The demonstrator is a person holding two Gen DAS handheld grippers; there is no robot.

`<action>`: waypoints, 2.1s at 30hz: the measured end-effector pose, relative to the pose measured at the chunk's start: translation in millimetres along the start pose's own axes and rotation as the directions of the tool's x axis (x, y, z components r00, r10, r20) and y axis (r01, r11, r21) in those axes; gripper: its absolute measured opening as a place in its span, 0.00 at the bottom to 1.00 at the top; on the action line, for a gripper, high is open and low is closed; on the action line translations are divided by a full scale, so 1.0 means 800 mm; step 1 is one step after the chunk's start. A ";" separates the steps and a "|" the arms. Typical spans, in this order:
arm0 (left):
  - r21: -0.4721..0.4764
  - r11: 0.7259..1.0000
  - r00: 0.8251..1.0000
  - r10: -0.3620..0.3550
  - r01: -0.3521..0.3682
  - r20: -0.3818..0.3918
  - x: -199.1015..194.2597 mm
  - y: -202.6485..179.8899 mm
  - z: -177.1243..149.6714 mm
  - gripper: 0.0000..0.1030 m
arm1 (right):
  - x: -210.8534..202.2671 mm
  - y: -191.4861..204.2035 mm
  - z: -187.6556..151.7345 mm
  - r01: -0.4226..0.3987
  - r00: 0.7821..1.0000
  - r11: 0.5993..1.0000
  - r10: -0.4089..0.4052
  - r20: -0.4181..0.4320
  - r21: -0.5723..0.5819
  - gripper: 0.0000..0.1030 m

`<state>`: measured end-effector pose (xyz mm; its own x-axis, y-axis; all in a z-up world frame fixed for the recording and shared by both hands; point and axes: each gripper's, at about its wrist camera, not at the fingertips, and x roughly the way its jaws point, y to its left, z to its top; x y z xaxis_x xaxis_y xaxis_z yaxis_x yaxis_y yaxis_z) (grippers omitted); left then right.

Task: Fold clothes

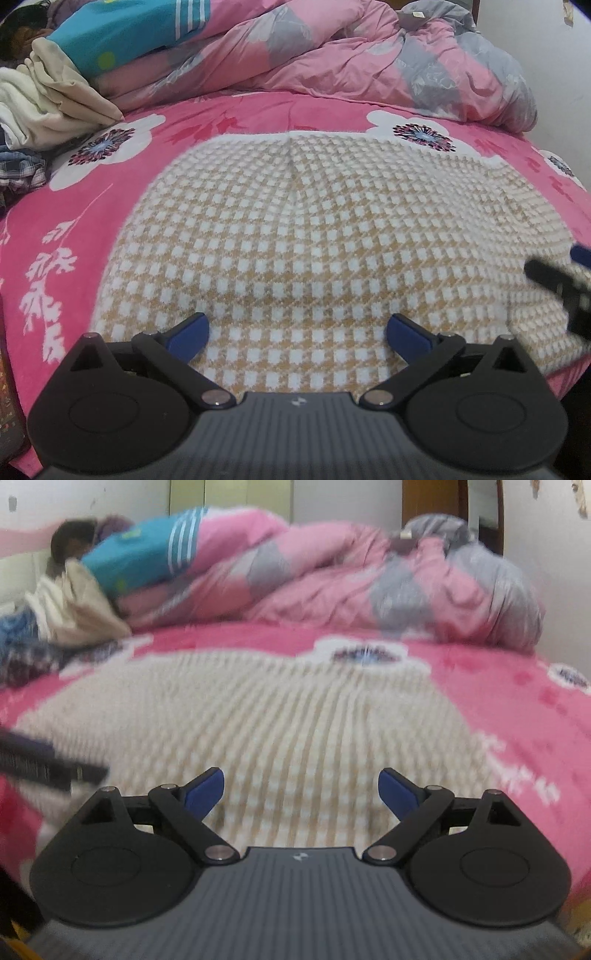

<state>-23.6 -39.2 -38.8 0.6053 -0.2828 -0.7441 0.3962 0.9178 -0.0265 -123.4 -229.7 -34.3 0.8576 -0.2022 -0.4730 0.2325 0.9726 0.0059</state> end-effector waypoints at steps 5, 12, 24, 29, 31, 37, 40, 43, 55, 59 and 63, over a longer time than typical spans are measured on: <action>0.001 1.000 1.000 0.006 -0.006 -0.008 0.001 -0.002 0.001 1.00 | 0.033 -0.007 -0.004 -0.001 1.000 1.000 0.002 -0.031 0.031 0.92; 0.001 1.000 1.000 0.011 -0.011 -0.025 0.002 -0.003 0.004 1.00 | 0.042 -0.003 -0.014 0.007 0.999 1.000 -0.008 -0.054 -0.018 0.97; 0.000 1.000 0.998 0.017 -0.017 -0.052 0.002 -0.005 0.008 1.00 | 0.052 -0.011 0.032 0.017 1.000 1.000 -0.017 -0.008 0.022 0.95; 0.005 1.000 0.998 0.023 -0.023 -0.055 0.002 -0.005 0.008 1.00 | 0.084 -0.015 0.011 0.029 0.999 0.999 -0.029 -0.037 0.021 0.99; 0.006 1.000 0.998 0.024 -0.024 -0.056 0.002 -0.006 0.008 1.00 | 0.089 -0.014 0.007 0.033 0.999 0.999 -0.033 -0.041 0.016 0.99; 0.007 0.999 0.998 0.032 -0.031 -0.062 0.002 -0.007 0.008 1.00 | 0.088 -0.013 0.006 0.033 0.999 0.999 -0.033 -0.039 0.012 0.99; 0.008 0.999 0.997 0.033 -0.033 -0.065 0.003 -0.008 0.008 1.00 | 0.088 -0.013 0.005 0.032 0.999 0.999 -0.032 -0.037 0.010 0.99; 0.008 0.999 0.997 0.035 -0.034 -0.065 0.003 -0.009 0.008 1.00 | 0.087 -0.013 0.004 0.033 0.999 0.999 -0.033 -0.034 0.009 0.99; 0.039 0.999 0.999 -0.011 0.010 0.039 -0.009 -0.002 -0.001 1.00 | 0.086 -0.012 0.002 0.033 0.999 0.999 -0.033 -0.029 0.001 0.99; 0.084 0.996 0.990 -0.045 0.034 0.136 -0.027 -0.006 -0.002 1.00 | 0.086 -0.011 0.002 0.034 0.999 0.999 -0.034 -0.028 0.000 0.99; 0.101 0.994 0.979 -0.071 0.052 0.191 -0.031 -0.010 0.006 1.00 | 0.086 -0.011 0.001 0.034 0.999 0.999 -0.034 -0.028 -0.001 0.99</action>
<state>-38.5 -40.8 -17.4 0.6962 -0.3952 -0.5993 0.4949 0.8689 0.0020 -65.9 -252.5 -65.9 0.8362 -0.2316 -0.4971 0.2609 0.9653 -0.0109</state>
